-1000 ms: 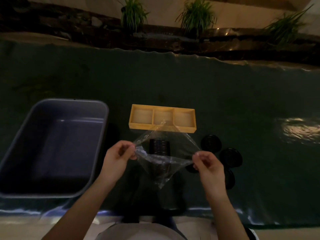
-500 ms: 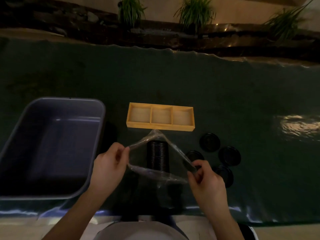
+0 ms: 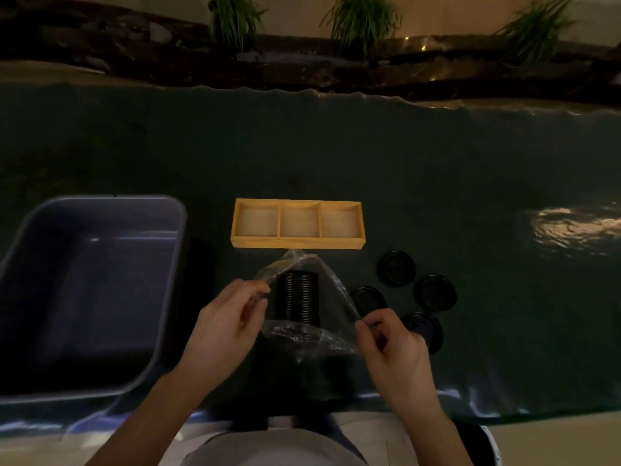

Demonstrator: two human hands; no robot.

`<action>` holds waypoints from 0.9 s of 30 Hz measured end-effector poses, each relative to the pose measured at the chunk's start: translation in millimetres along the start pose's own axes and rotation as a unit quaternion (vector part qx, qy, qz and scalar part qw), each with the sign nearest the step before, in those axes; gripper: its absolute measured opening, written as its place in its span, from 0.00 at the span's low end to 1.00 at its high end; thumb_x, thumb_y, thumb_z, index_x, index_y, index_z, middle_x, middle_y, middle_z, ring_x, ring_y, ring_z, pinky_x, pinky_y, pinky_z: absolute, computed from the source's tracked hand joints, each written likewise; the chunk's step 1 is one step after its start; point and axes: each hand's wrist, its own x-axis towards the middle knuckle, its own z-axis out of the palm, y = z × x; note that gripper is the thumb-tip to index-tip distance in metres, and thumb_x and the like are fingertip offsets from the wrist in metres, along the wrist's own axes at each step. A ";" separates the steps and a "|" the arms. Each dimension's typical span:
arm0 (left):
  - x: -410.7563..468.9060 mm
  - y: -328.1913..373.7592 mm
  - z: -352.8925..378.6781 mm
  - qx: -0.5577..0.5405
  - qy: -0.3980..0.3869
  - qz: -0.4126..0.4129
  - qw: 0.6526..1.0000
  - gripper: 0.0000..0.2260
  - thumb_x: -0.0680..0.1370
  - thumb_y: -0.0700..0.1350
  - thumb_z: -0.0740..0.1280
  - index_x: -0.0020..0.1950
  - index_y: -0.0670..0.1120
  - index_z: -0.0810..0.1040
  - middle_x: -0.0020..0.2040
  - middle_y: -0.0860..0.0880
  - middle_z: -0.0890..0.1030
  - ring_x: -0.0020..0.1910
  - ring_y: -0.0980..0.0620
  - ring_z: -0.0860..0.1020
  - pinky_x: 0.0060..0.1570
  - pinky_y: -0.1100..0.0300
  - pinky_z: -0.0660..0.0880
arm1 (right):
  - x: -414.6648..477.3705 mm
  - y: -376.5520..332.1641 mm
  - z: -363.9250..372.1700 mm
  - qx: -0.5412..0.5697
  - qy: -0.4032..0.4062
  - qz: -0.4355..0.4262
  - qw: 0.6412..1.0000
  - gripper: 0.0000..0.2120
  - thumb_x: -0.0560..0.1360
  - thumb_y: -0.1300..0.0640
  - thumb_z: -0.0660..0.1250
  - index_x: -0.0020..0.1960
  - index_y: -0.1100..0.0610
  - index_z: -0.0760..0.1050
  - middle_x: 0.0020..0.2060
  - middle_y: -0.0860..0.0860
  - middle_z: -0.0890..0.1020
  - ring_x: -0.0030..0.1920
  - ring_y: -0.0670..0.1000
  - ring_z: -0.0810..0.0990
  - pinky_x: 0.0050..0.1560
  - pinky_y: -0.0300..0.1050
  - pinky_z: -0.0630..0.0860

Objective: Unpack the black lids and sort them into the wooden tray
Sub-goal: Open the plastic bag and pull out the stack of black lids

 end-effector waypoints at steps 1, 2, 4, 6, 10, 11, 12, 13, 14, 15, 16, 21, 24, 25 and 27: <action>1.1 3.4 2.6 0.004 -0.004 -0.005 1.000 0.13 0.78 0.42 0.71 0.61 0.54 0.77 0.51 0.61 0.76 0.52 0.62 0.78 0.47 0.77 0.73 | -0.1 2.3 -1.1 0.001 0.003 0.000 1.000 0.06 0.79 0.56 0.73 0.45 0.53 0.77 0.23 0.50 0.77 0.22 0.49 0.75 0.26 0.54 0.75; 2.1 7.0 5.2 0.006 -0.009 -0.010 1.000 0.15 0.77 0.42 0.72 0.61 0.53 0.77 0.52 0.61 0.76 0.53 0.64 0.77 0.48 0.78 0.72 | -0.3 4.6 -2.2 0.001 0.006 0.000 1.000 0.06 0.79 0.56 0.73 0.45 0.53 0.77 0.23 0.51 0.77 0.22 0.49 0.75 0.26 0.54 0.75; 3.9 15.3 11.5 0.010 -0.020 -0.015 1.000 0.18 0.76 0.40 0.74 0.63 0.52 0.77 0.53 0.60 0.75 0.54 0.67 0.76 0.49 0.79 0.71 | -1.4 10.2 -4.9 0.003 0.008 0.004 1.000 0.06 0.79 0.56 0.73 0.45 0.53 0.77 0.23 0.50 0.77 0.23 0.49 0.75 0.26 0.54 0.76; 5.7 21.7 16.9 0.006 -0.018 -0.022 1.000 0.20 0.75 0.37 0.73 0.65 0.51 0.76 0.55 0.59 0.74 0.54 0.66 0.76 0.49 0.79 0.70 | -2.3 15.4 -7.3 0.009 0.008 0.009 1.000 0.06 0.78 0.57 0.73 0.45 0.54 0.78 0.23 0.48 0.76 0.23 0.48 0.76 0.26 0.53 0.76; 8.6 30.5 23.5 -0.012 -0.016 -0.043 0.999 0.25 0.76 0.34 0.71 0.69 0.52 0.73 0.59 0.58 0.72 0.56 0.66 0.75 0.49 0.77 0.71 | -3.7 24.8 -10.5 0.025 0.003 0.020 0.999 0.05 0.78 0.57 0.73 0.45 0.55 0.78 0.23 0.46 0.75 0.23 0.48 0.75 0.28 0.53 0.76; 9.2 31.4 24.5 -0.017 -0.016 -0.044 0.999 0.25 0.76 0.33 0.71 0.70 0.51 0.73 0.60 0.57 0.72 0.56 0.66 0.75 0.49 0.77 0.72 | -3.7 26.7 -10.5 0.028 -0.001 0.024 0.999 0.05 0.79 0.57 0.73 0.45 0.55 0.78 0.24 0.46 0.76 0.24 0.48 0.75 0.28 0.54 0.76; 9.9 31.8 25.2 -0.020 -0.017 -0.047 0.999 0.26 0.76 0.33 0.70 0.71 0.52 0.73 0.61 0.57 0.72 0.56 0.65 0.75 0.50 0.76 0.72 | -3.7 28.4 -10.6 0.032 -0.004 0.029 0.999 0.05 0.79 0.57 0.73 0.45 0.54 0.77 0.24 0.46 0.76 0.24 0.47 0.75 0.29 0.55 0.77; 10.3 32.1 25.7 -0.022 -0.018 -0.051 0.998 0.27 0.76 0.33 0.70 0.72 0.52 0.72 0.62 0.57 0.71 0.56 0.65 0.76 0.50 0.75 0.73 | -3.3 29.8 -10.4 0.035 -0.008 0.034 0.999 0.06 0.79 0.57 0.72 0.46 0.53 0.77 0.25 0.46 0.77 0.25 0.47 0.76 0.30 0.56 0.77; 10.7 31.8 25.9 -0.023 -0.019 -0.054 0.998 0.27 0.76 0.34 0.71 0.72 0.53 0.71 0.63 0.58 0.71 0.56 0.65 0.76 0.51 0.73 0.73 | -2.8 30.8 -10.2 0.038 -0.012 0.039 0.998 0.06 0.79 0.56 0.72 0.46 0.53 0.76 0.26 0.46 0.78 0.26 0.47 0.77 0.31 0.56 0.77; 10.9 30.9 26.4 -0.023 -0.019 -0.054 0.998 0.28 0.76 0.36 0.72 0.73 0.54 0.70 0.63 0.59 0.70 0.56 0.65 0.75 0.53 0.72 0.72 | -2.1 31.6 -10.0 0.040 -0.015 0.043 0.998 0.06 0.79 0.56 0.72 0.46 0.52 0.75 0.27 0.46 0.79 0.26 0.47 0.78 0.31 0.56 0.78; 10.9 29.6 26.9 -0.022 -0.020 -0.053 0.998 0.29 0.76 0.38 0.73 0.73 0.55 0.69 0.63 0.59 0.69 0.57 0.66 0.75 0.54 0.72 0.71 | -1.1 32.3 -10.0 0.041 -0.017 0.045 0.998 0.07 0.79 0.56 0.72 0.47 0.51 0.74 0.28 0.46 0.80 0.27 0.47 0.79 0.32 0.56 0.79; 12.1 24.9 23.8 -0.028 -0.038 -0.054 0.997 0.35 0.75 0.37 0.73 0.75 0.61 0.63 0.60 0.68 0.65 0.60 0.73 0.71 0.46 0.79 0.72 | 5.4 31.7 -9.3 0.047 -0.022 0.046 0.998 0.07 0.79 0.59 0.71 0.50 0.51 0.73 0.31 0.47 0.81 0.29 0.47 0.80 0.33 0.57 0.79; 13.4 21.2 20.1 -0.037 -0.054 -0.043 0.997 0.38 0.74 0.31 0.70 0.75 0.62 0.63 0.62 0.67 0.67 0.56 0.63 0.76 0.46 0.71 0.77 | 9.6 30.1 -9.3 0.027 -0.019 0.023 0.999 0.10 0.78 0.62 0.71 0.55 0.53 0.73 0.31 0.47 0.81 0.28 0.48 0.77 0.30 0.54 0.76; 13.7 20.3 18.9 -0.040 -0.062 -0.037 0.997 0.39 0.73 0.31 0.70 0.75 0.62 0.63 0.64 0.67 0.67 0.56 0.61 0.76 0.47 0.70 0.77 | 10.4 29.3 -9.9 0.008 -0.019 0.009 1.000 0.10 0.78 0.63 0.71 0.55 0.54 0.73 0.31 0.46 0.80 0.27 0.48 0.75 0.28 0.52 0.74; 13.6 18.9 16.5 -0.054 -0.084 -0.023 0.995 0.40 0.74 0.31 0.70 0.75 0.63 0.61 0.65 0.67 0.66 0.58 0.62 0.75 0.49 0.70 0.77 | 11.9 25.1 -12.4 -0.038 -0.022 -0.021 0.999 0.10 0.76 0.62 0.72 0.54 0.54 0.74 0.31 0.46 0.78 0.27 0.49 0.75 0.28 0.49 0.72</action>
